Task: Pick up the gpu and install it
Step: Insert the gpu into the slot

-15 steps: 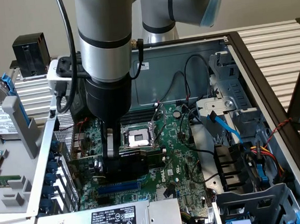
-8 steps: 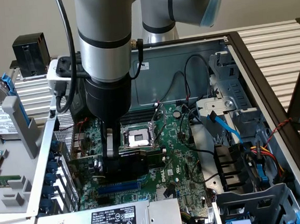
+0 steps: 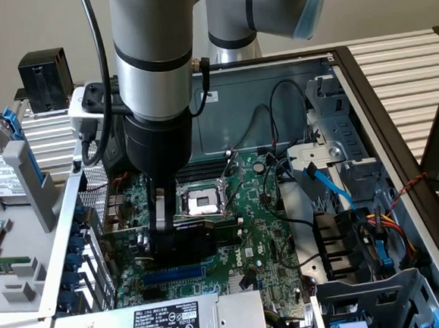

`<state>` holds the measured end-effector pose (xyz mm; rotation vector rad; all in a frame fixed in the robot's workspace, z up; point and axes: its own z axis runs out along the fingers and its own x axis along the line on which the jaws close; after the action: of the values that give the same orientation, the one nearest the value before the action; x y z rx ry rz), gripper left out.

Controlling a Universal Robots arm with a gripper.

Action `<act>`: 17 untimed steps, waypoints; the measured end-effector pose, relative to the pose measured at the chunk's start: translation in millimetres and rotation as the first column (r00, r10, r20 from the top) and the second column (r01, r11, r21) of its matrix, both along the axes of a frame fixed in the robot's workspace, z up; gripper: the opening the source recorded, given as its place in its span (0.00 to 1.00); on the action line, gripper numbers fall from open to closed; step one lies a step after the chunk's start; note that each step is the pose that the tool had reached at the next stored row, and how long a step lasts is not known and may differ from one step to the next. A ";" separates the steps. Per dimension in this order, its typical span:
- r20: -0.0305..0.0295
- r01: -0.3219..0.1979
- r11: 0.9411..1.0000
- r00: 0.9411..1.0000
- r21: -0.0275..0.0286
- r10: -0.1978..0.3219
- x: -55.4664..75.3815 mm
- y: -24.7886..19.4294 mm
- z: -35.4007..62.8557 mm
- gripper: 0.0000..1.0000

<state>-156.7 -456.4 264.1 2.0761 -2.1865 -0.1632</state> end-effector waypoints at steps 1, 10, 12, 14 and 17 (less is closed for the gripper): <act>-0.001 0.001 1.000 1.000 0.000 -0.001 0.0 0.0 0.0 0.27; -0.007 0.007 1.000 1.000 0.000 -0.007 0.0 -0.1 -0.7 0.27; -0.007 0.007 1.000 1.000 0.000 -0.007 0.0 -0.1 -0.7 0.27; -0.007 0.007 1.000 1.000 0.000 -0.007 0.1 0.0 -1.5 0.27; -0.007 0.007 1.000 1.000 0.000 -0.007 0.0 -0.1 -2.1 0.27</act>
<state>-156.7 -456.5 261.9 2.0652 -2.1898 -0.1707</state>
